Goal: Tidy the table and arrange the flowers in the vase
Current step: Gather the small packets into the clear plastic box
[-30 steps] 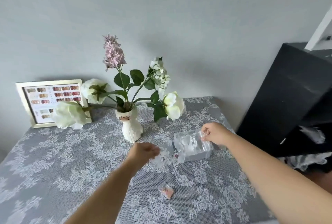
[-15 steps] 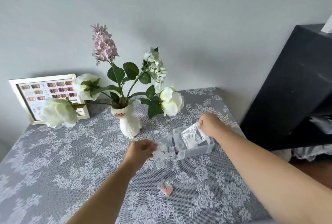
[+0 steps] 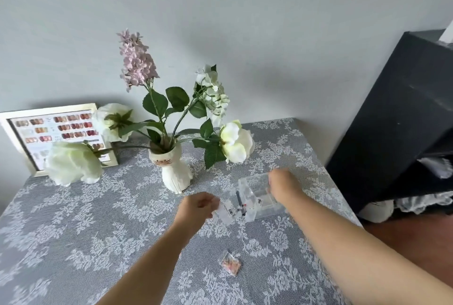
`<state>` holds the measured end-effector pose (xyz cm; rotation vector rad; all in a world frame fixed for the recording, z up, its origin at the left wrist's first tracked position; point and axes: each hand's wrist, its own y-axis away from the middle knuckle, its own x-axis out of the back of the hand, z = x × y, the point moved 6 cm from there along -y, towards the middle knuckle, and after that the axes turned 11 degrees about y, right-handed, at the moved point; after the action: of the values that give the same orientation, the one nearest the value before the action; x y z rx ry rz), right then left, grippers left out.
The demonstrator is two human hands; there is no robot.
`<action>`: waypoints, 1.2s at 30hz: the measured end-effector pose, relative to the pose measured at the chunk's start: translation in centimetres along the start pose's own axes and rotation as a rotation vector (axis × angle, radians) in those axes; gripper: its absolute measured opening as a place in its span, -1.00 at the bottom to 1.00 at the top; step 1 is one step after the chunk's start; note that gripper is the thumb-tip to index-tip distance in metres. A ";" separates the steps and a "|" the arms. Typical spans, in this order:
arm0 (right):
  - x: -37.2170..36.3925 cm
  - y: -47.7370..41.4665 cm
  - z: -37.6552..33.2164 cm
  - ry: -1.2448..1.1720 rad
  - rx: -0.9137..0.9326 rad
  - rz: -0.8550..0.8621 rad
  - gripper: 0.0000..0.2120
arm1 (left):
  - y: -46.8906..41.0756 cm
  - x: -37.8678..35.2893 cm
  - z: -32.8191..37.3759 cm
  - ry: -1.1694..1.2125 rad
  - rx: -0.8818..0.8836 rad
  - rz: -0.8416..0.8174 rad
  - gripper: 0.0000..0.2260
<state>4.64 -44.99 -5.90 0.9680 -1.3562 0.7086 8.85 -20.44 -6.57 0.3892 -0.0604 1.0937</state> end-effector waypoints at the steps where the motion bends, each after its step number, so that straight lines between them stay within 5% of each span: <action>1: 0.4 -0.1 0.4 -0.021 0.010 0.007 -0.96 | -0.3 -0.3 0.4 0.000 -0.010 0.003 -0.96; 4: 1.1 -0.3 2.0 -0.137 0.085 -0.015 -0.87 | -1.2 -1.9 1.6 -0.011 -0.045 0.003 -0.93; 8: 0.3 0.7 4.1 -0.276 0.147 -0.182 -0.28 | -2.8 -5.0 3.1 -0.112 -0.087 -0.039 -0.94; 11: -0.8 1.3 4.8 -0.276 0.183 -0.279 -0.04 | -4.2 -7.2 4.1 -0.238 -0.127 -0.027 -0.91; 20: -1.1 1.0 5.4 -0.283 0.200 -0.202 -0.01 | -6.5 -10.8 4.1 -0.497 -0.101 -0.052 -0.78; 31: 0.5 0.2 3.3 -0.202 0.351 -0.213 0.04 | 0.2 -7.8 2.8 -0.602 -0.427 0.031 -0.64; 36: -0.3 0.5 0.5 0.043 0.458 -0.264 0.13 | 3.2 -7.1 -3.1 -0.729 -0.236 -0.141 -0.46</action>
<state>3.99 -45.16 -6.20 1.4561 -1.0184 0.8478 2.29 -24.20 -10.29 0.5521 -0.7886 0.7493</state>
